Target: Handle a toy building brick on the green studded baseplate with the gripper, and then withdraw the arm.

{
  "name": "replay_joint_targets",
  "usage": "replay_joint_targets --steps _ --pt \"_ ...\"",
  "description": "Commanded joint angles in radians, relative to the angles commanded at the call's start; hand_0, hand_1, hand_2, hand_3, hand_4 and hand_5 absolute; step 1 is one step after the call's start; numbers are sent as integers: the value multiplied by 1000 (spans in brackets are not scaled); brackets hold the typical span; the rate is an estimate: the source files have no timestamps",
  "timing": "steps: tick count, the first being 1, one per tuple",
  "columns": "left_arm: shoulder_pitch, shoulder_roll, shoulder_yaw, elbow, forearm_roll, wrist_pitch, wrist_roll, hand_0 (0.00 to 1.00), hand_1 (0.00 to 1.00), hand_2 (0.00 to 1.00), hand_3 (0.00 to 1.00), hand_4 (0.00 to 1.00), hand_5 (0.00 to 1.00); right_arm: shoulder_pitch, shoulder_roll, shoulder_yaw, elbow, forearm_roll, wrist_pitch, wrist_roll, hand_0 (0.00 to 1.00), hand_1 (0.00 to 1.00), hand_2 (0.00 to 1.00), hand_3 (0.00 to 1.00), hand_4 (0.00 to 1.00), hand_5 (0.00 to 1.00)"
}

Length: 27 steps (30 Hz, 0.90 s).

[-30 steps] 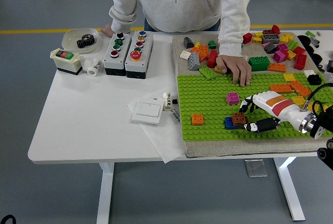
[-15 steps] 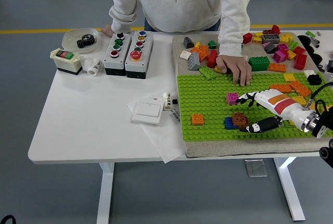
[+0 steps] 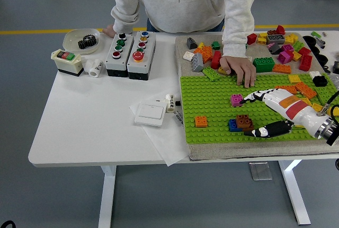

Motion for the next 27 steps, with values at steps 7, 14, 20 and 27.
replay_joint_targets --steps 7,14,20,27 --pt "2 -1 -6 0 13 -2 -1 735 735 747 596 661 598 -26 -38 7 79 -73 -22 16 725 695 738 692 962 637" --pt "1 0 -4 0 12 -4 -2 733 735 747 596 661 598 -12 -57 -31 111 -139 -39 24 734 697 731 663 930 646" --pt "-2 1 2 -1 2 -3 -3 733 735 746 596 660 598 16 -52 -69 84 -156 -35 22 733 695 726 644 918 644" --pt "-5 1 5 -1 -4 -3 -2 734 734 747 596 661 598 37 -40 -98 41 -166 -34 23 731 695 723 641 913 644"
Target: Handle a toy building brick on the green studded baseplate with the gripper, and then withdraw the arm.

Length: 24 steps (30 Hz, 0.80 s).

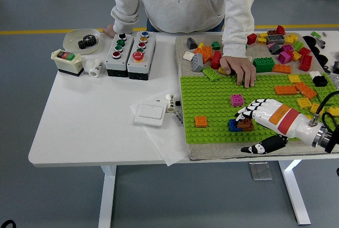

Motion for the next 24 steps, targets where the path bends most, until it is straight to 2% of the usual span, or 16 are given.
replay_joint_targets --steps 24 --pt "-5 1 5 0 -7 3 1 733 733 746 596 660 599 5 8 -12 -49 -3 -3 4 727 685 716 633 912 643"
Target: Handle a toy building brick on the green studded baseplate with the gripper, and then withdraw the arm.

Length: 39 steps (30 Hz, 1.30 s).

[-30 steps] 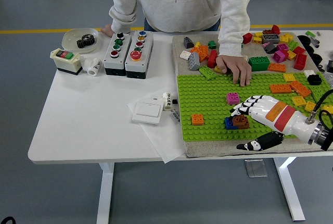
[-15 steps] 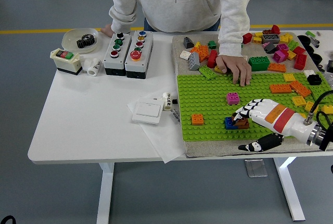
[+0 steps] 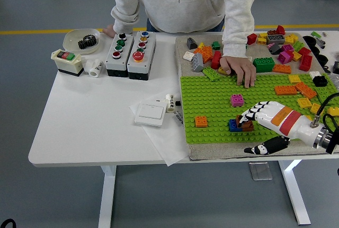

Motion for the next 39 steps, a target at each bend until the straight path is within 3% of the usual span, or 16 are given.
replay_joint_targets --steps 39 --pt "7 -2 -7 0 12 -4 1 733 734 748 597 660 598 -22 -2 -4 -3 -12 7 -5 711 671 705 622 918 641"
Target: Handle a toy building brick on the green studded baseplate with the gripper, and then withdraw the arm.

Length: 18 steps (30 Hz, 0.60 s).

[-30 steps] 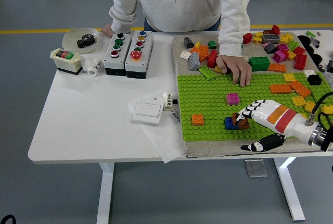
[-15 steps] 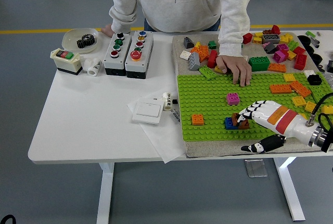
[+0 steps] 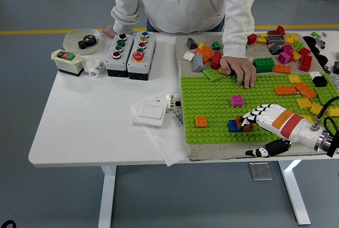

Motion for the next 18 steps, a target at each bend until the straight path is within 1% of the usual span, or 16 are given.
replay_joint_targets --steps 10,18 --pt "0 0 2 0 -2 0 -1 733 736 748 596 660 599 -1 0 -2 -7 -3 1 -2 709 669 704 621 919 640" --pt "-2 1 4 0 -6 0 -1 734 736 747 597 660 598 0 -1 8 2 1 1 0 707 669 704 620 919 641"
